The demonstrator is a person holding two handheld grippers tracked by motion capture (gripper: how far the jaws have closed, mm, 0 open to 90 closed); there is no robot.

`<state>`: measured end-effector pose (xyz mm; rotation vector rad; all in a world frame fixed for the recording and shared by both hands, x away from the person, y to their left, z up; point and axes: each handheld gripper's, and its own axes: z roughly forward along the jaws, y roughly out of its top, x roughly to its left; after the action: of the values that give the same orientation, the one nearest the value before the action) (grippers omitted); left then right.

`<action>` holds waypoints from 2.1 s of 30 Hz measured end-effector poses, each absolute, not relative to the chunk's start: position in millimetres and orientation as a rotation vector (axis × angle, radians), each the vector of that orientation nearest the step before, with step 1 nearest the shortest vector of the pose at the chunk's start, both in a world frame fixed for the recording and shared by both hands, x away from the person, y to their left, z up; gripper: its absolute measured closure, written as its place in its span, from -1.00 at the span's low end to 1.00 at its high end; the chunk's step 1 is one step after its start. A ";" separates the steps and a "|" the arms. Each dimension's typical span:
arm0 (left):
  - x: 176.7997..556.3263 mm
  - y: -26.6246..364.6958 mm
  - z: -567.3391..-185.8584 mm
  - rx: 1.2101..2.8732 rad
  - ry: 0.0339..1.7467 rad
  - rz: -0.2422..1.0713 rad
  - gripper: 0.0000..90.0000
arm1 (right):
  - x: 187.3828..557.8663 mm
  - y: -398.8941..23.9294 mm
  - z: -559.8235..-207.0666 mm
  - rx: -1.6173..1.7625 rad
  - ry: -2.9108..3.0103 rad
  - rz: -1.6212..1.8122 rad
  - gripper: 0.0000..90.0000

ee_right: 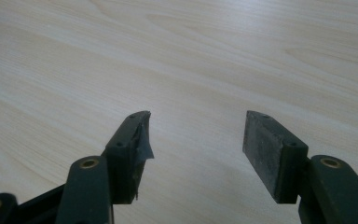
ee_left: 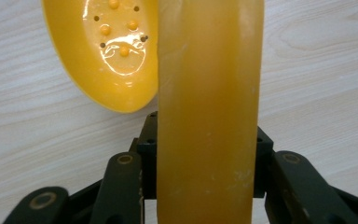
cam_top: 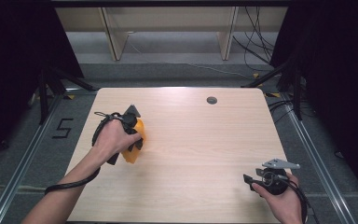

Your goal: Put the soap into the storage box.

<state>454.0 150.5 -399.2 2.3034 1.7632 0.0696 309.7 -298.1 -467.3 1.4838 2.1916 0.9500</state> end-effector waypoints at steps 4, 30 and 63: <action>457.1 153.1 -398.1 2.268 1.802 0.071 0.33 | 309.4 -297.9 -466.1 1.485 2.188 0.951 -0.07; 494.9 166.2 -386.3 2.250 1.878 0.079 0.33 | 310.2 -299.4 -467.5 1.460 2.191 0.944 -0.07; 536.5 165.9 -413.4 2.218 2.011 0.136 0.33 | 309.5 -297.4 -467.7 1.472 2.215 0.947 -0.07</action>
<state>536.5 165.9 -413.4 2.2183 2.0115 0.1357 309.5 -297.4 -467.7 1.4719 2.2146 0.9474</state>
